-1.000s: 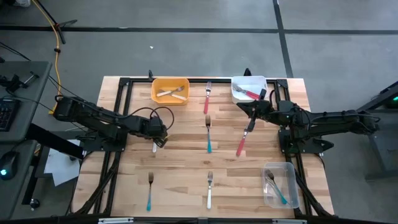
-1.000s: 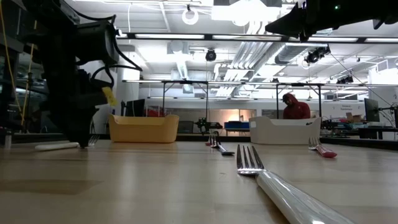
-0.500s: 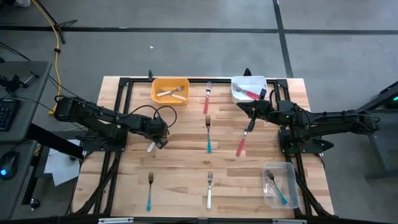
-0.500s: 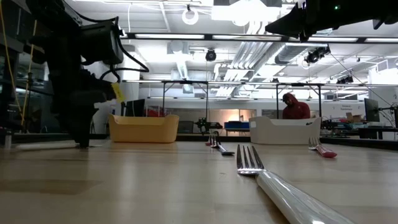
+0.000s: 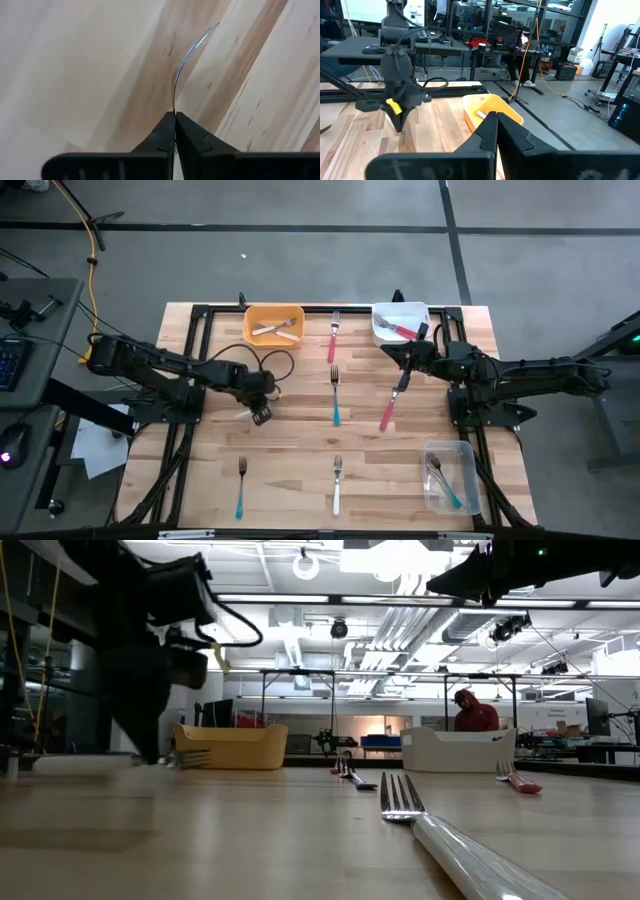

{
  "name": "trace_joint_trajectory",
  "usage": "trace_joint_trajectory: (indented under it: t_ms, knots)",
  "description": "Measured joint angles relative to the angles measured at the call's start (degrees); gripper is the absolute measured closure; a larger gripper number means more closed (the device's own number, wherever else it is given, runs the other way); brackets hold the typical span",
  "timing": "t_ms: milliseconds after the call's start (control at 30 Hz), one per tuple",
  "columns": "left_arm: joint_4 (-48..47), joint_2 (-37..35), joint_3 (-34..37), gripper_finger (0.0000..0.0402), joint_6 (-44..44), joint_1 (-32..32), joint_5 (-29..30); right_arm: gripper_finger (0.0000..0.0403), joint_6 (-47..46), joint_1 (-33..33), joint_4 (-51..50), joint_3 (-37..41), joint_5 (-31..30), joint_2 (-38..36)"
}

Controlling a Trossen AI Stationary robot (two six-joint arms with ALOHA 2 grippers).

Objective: Sort silverware by color (type)
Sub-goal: Put the top white fork into the yellow bin

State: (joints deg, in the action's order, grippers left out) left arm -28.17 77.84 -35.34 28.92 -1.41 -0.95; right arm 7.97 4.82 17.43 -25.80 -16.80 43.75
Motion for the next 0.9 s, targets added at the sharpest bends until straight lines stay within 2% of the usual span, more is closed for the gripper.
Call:
trace_joint_trajectory:
  t_ms: [300, 500, 633, 900]
  knots:
    - [-6.05, -0.07, -8.15, 0.0401, -10.07, -8.16, 1.43, 0.0402, 0.00, 0.00, -0.02, 0.00, 0.00, 0.02]
    - [-11.00, -0.08, -16.05, 0.0401, -20.15, -17.26, 5.59, 0.0402, -0.17, 0.00, -0.04, 0.00, 0.02, 0.07]
    - [-11.07, 0.32, -20.92, 0.0401, -28.69, -24.32, 7.50, 0.0402, -0.20, 0.00, -0.04, 0.00, 0.02, 0.07]
    - [-9.08, 8.21, -29.02, 0.0401, -42.67, -33.72, 7.74, 0.0402, -0.09, 0.00, -0.09, 0.00, 0.04, 0.15]
